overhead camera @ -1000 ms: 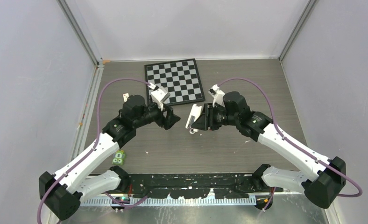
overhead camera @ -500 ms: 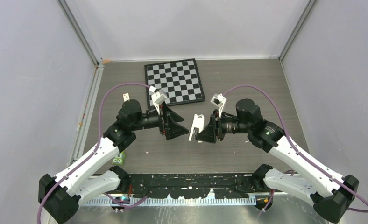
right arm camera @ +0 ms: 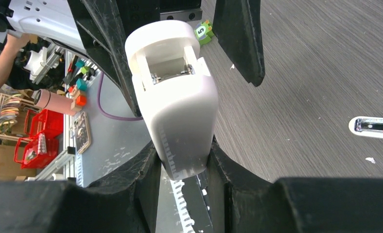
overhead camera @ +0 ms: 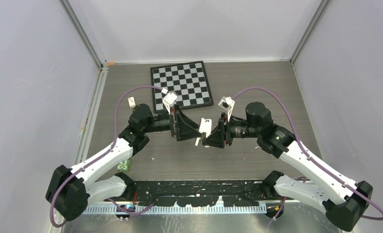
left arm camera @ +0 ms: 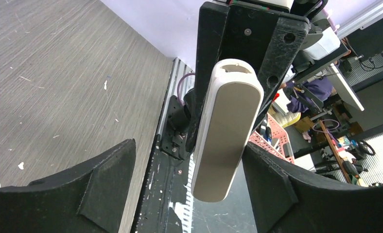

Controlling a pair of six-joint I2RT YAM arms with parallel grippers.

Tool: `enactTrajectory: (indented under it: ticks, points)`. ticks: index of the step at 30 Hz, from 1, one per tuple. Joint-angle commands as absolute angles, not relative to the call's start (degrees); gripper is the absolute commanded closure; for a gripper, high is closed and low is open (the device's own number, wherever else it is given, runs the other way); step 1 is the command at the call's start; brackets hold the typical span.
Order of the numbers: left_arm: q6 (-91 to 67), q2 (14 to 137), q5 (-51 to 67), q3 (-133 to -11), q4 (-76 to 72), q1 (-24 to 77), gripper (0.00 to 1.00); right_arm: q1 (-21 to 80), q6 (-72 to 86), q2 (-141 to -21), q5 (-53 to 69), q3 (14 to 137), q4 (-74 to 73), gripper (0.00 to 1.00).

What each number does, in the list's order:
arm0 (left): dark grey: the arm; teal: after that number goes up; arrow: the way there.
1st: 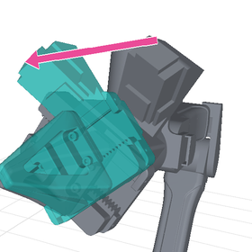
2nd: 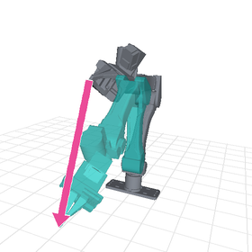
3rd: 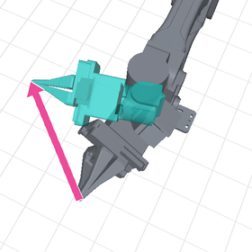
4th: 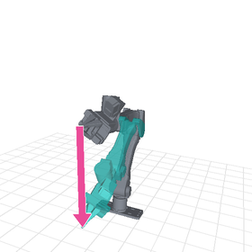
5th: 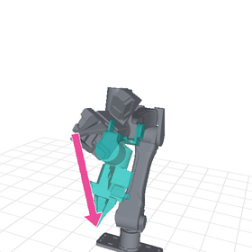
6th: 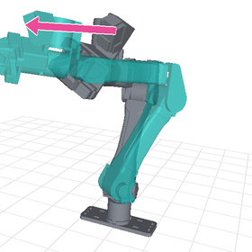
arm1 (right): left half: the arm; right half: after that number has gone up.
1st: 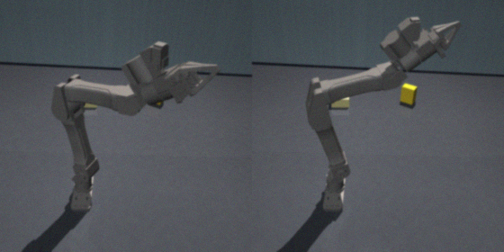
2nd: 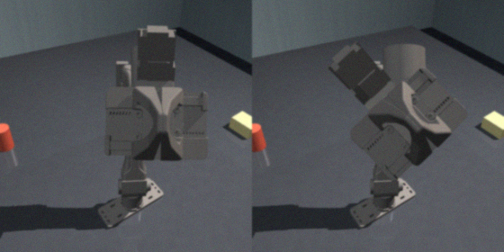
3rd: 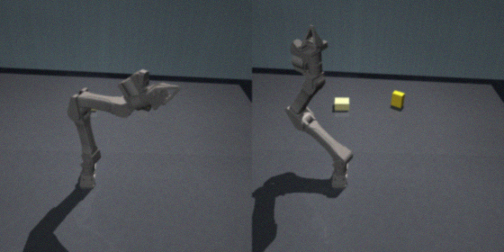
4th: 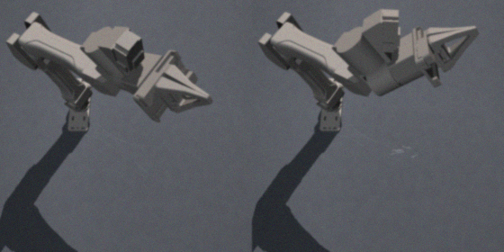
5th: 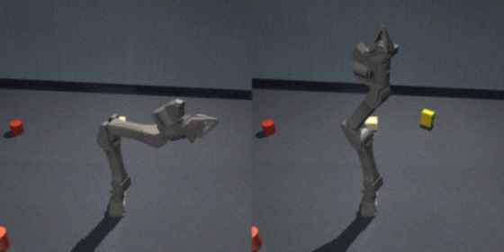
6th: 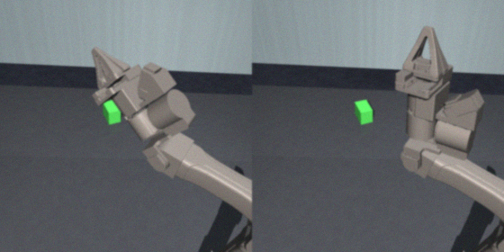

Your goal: Load the staples into the stapler

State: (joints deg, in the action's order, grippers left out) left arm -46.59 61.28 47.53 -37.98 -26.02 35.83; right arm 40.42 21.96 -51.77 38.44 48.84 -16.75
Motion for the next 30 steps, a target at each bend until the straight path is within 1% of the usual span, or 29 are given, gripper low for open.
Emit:
enactTrajectory:
  ticks: [1, 4, 8, 9, 12, 14, 18, 19, 21, 22, 23, 26, 28, 30]
  points:
    - [-48.3, 61.9, 49.1, -39.2, -32.4, 35.7, 0.21, 40.7, 22.2, -52.7, 39.6, 50.4, -10.9, 0.97]
    - [-49.8, 62.7, 49.7, -38.4, -35.7, 35.7, 0.28, 40.6, 22.3, -54.1, 39.6, 51.3, -11.0, 0.96]
    - [-48.5, 62.8, 51.4, -37.8, -36.0, 35.7, 0.34, 40.7, 22.5, -54.7, 39.6, 51.7, -10.7, 0.94]
    - [-48.0, 62.5, 51.0, -37.1, -36.1, 35.8, 0.38, 40.7, 22.4, -54.7, 39.3, 51.7, -10.6, 0.94]
    - [-47.2, 61.3, 50.4, -35.9, -36.2, 35.7, 0.53, 40.6, 22.0, -55.0, 38.7, 51.9, -10.4, 0.94]
    - [-46.1, 60.4, 50.3, -35.6, -34.5, 35.7, 0.62, 40.6, 21.7, -55.6, 38.5, 52.3, -10.3, 0.94]
    - [-42.5, 58.2, 49.6, -35.4, -28.4, 35.8, 0.67, 40.6, 21.5, -57.5, 39.0, 53.2, -10.1, 0.94]
    - [-41.9, 57.7, 49.3, -35.3, -27.5, 35.7, 0.73, 40.6, 21.4, -57.9, 39.1, 53.3, -10.1, 0.94]
    - [-40.9, 56.6, 48.3, -35.1, -26.6, 35.7, 0.97, 40.7, 21.3, -58.5, 39.0, 53.5, -10.0, 0.94]
    - [-40.5, 55.9, 47.5, -35.1, -25.9, 35.6, 1.0, 40.7, 21.4, -58.7, 38.7, 53.5, -10.1, 0.92]
    - [-40.0, 55.2, 45.8, -35.3, -24.6, 35.6, 1.0, 40.7, 21.2, -58.9, 37.6, 53.5, -10.7, 0.86]
    - [-37.5, 52.1, 35.4, -36.7, -16.5, 35.7, 1.0, 40.7, 20.7, -58.4, 30.6, 54.3, -14.3, 0.64]
    - [-36.4, 50.3, 27.4, -37.3, -12.5, 35.5, 1.0, 40.7, 19.5, -57.7, 26.9, 55.4, -17.2, 0.48]
    - [-35.7, 49.2, 21.6, -37.6, -10.4, 35.6, 1.0, 40.8, 17.6, -56.8, 24.5, 56.6, -19.5, 0.37]
